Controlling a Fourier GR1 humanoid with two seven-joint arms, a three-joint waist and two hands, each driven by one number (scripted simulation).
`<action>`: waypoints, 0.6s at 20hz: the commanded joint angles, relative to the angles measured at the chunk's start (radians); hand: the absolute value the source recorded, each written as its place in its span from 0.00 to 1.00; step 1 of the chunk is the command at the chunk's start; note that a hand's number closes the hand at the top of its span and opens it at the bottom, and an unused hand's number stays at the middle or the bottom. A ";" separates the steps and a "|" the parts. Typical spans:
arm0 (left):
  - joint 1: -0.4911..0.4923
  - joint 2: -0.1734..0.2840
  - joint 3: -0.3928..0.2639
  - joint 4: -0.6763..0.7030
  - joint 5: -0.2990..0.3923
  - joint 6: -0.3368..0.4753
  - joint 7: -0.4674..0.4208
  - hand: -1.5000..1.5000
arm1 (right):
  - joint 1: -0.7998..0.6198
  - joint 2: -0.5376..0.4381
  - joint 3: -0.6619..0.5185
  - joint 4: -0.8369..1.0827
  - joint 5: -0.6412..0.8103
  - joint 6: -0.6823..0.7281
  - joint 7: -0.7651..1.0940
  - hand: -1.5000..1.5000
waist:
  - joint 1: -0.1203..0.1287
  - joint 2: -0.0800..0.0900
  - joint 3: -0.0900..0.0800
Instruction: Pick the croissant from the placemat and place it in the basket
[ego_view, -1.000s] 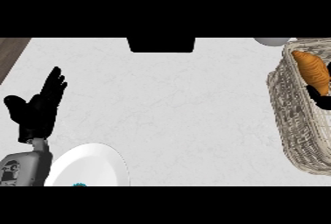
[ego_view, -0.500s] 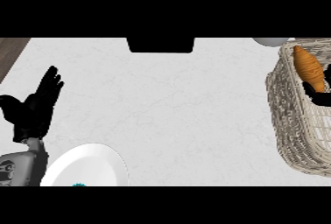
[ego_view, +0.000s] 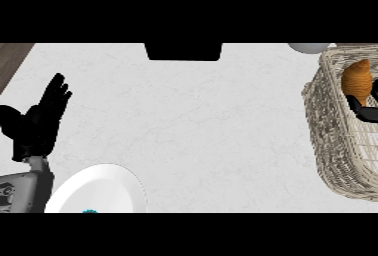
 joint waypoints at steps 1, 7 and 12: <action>0.015 -0.020 -0.007 0.033 -0.013 0.006 -0.061 0.50 | -0.010 0.037 -0.003 0.096 0.027 -0.041 -0.016 1.00 | 0.006 0.011 0.013; -0.026 -0.024 -0.006 0.084 -0.015 0.008 -0.057 0.50 | -0.041 0.015 0.007 0.113 0.060 0.034 -0.004 1.00 | 0.001 0.011 0.012; -0.026 -0.041 -0.017 0.073 -0.033 0.032 -0.061 0.50 | -0.061 0.043 0.004 0.195 0.079 0.012 -0.004 1.00 | 0.004 0.011 0.012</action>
